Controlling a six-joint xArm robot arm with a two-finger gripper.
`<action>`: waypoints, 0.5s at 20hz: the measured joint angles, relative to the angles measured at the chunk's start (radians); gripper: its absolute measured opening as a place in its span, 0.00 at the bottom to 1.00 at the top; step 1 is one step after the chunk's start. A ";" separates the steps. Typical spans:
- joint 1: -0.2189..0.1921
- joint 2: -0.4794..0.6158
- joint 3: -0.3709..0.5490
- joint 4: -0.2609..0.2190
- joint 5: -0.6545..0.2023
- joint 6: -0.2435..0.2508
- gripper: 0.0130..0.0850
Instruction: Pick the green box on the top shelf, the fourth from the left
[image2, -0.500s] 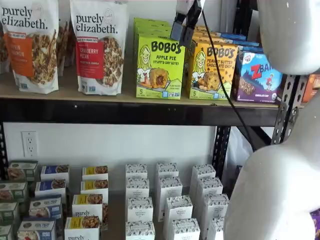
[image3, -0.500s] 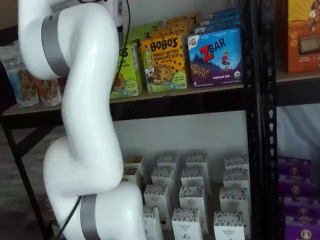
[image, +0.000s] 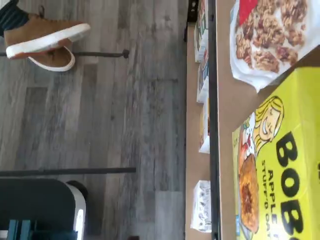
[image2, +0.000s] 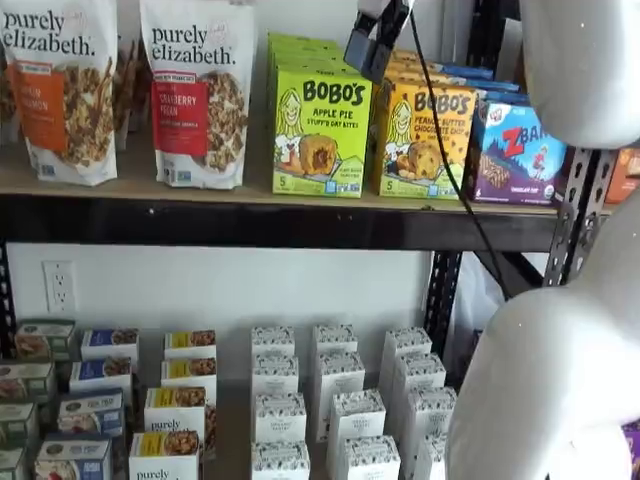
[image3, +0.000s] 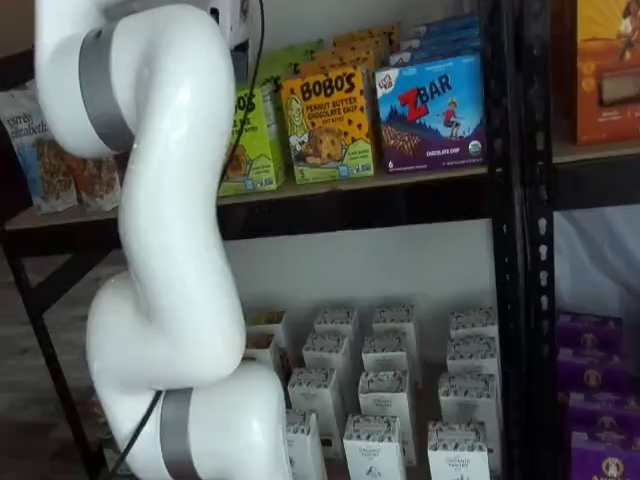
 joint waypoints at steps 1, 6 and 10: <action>-0.001 -0.001 0.001 0.002 -0.004 0.000 1.00; 0.004 -0.015 0.036 0.010 -0.068 -0.001 1.00; 0.003 -0.028 0.070 0.026 -0.142 -0.006 1.00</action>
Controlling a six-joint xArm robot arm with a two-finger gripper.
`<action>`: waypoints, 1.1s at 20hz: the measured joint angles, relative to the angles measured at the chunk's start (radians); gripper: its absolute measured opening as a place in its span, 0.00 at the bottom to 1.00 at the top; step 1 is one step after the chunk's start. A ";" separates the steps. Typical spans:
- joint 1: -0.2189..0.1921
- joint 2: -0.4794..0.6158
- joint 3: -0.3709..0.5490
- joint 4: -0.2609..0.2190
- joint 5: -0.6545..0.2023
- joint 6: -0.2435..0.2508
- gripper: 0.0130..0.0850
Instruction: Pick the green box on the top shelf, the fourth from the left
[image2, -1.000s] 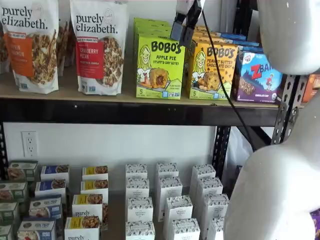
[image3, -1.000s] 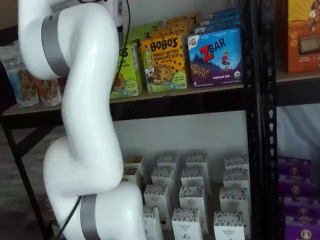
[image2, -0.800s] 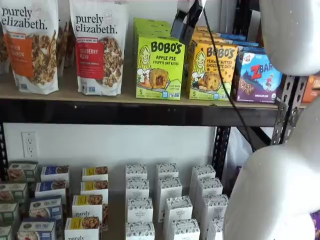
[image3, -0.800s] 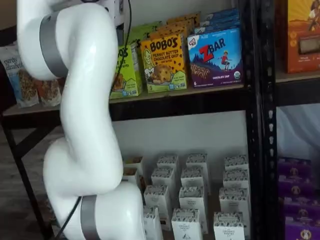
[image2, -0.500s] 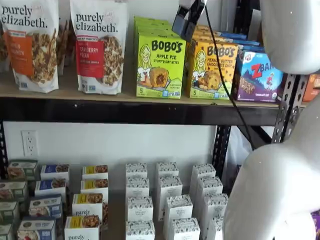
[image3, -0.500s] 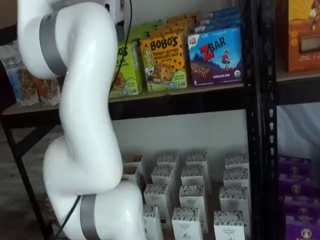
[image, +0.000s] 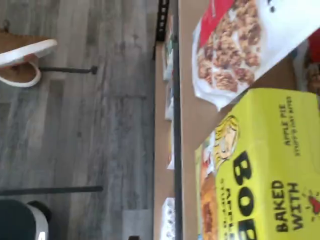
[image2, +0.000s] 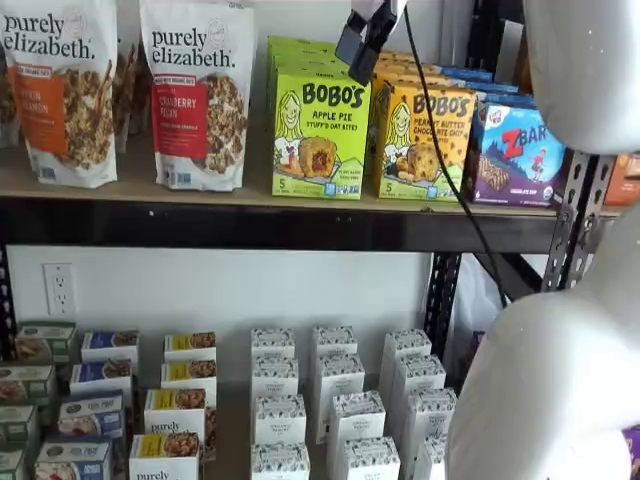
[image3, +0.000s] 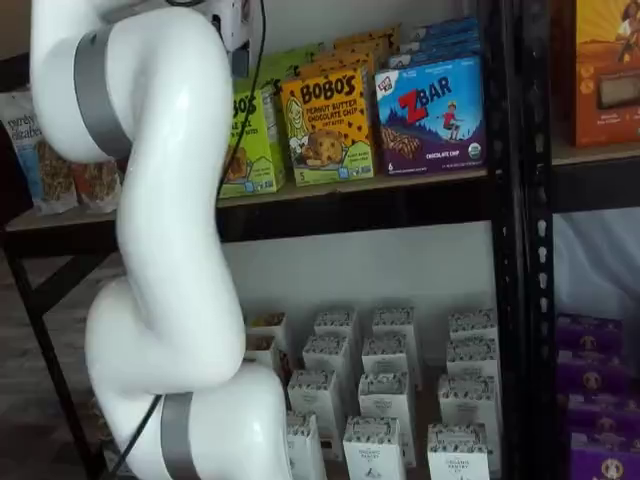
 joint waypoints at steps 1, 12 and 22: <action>-0.001 0.003 -0.001 0.000 -0.005 -0.002 1.00; -0.016 0.071 -0.054 -0.014 -0.023 -0.024 1.00; 0.004 0.090 -0.024 -0.086 -0.047 -0.032 1.00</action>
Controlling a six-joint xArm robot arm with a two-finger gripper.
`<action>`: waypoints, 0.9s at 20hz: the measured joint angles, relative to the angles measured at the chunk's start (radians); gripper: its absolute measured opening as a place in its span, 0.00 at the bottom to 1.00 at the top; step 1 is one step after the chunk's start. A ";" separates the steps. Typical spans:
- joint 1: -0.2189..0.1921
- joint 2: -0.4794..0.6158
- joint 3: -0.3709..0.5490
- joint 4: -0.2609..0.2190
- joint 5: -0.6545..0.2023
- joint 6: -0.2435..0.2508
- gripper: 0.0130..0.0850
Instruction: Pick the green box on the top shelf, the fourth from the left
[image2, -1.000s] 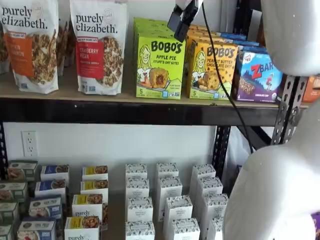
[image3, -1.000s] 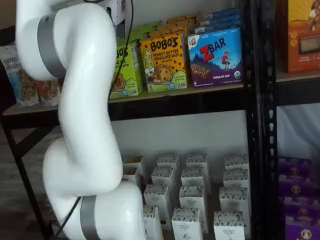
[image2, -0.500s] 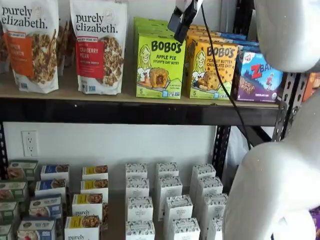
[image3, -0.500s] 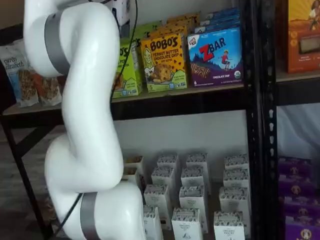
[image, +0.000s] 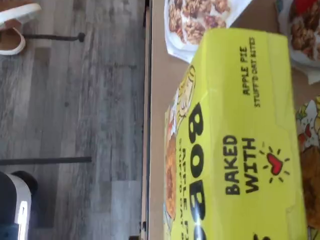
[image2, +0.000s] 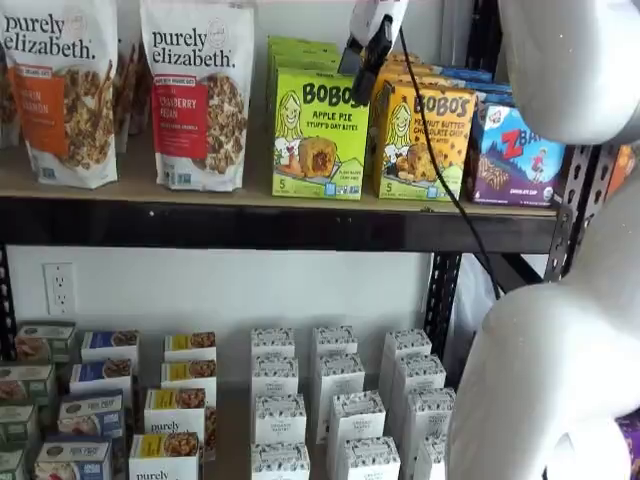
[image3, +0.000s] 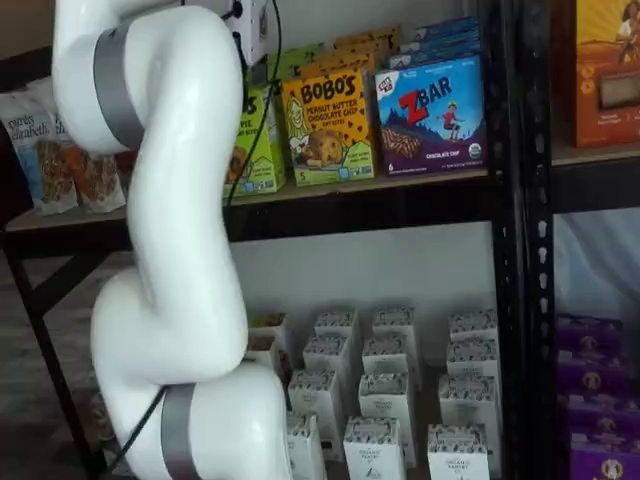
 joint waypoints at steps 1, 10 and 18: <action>0.001 -0.001 0.006 -0.002 -0.004 -0.001 1.00; 0.012 -0.004 0.049 -0.016 -0.040 -0.002 1.00; 0.015 -0.006 0.063 -0.017 -0.047 -0.003 0.89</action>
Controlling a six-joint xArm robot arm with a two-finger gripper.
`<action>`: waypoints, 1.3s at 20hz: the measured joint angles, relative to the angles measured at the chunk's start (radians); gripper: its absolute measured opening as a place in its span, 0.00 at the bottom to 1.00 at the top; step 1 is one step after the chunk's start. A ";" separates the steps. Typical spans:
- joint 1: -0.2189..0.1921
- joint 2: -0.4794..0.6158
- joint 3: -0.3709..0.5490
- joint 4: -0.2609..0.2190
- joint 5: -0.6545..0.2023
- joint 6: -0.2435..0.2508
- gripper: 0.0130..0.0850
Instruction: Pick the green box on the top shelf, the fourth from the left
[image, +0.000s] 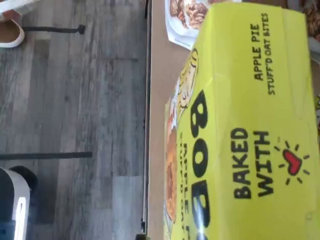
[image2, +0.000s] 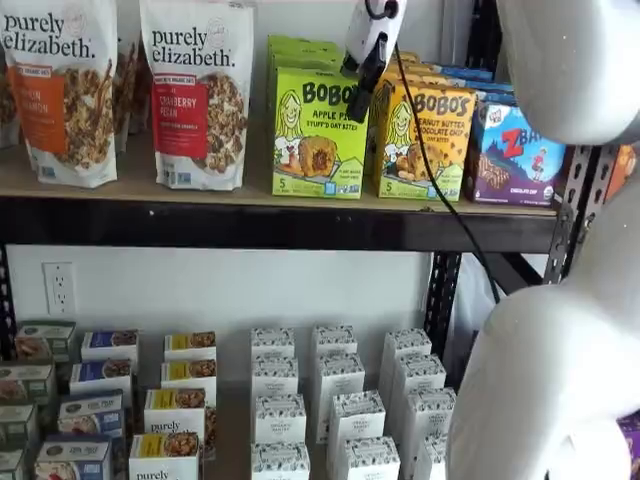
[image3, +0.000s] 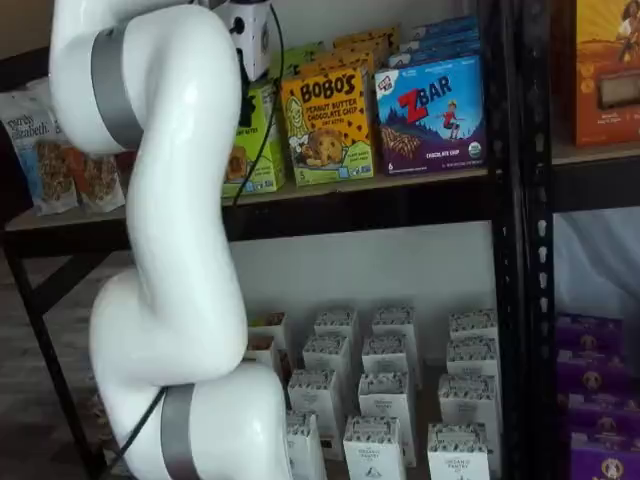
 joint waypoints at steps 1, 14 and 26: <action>0.000 0.000 0.001 0.001 0.000 0.000 0.83; 0.003 0.001 -0.001 0.008 0.009 0.004 0.61; 0.004 -0.011 0.015 0.008 -0.007 0.004 0.56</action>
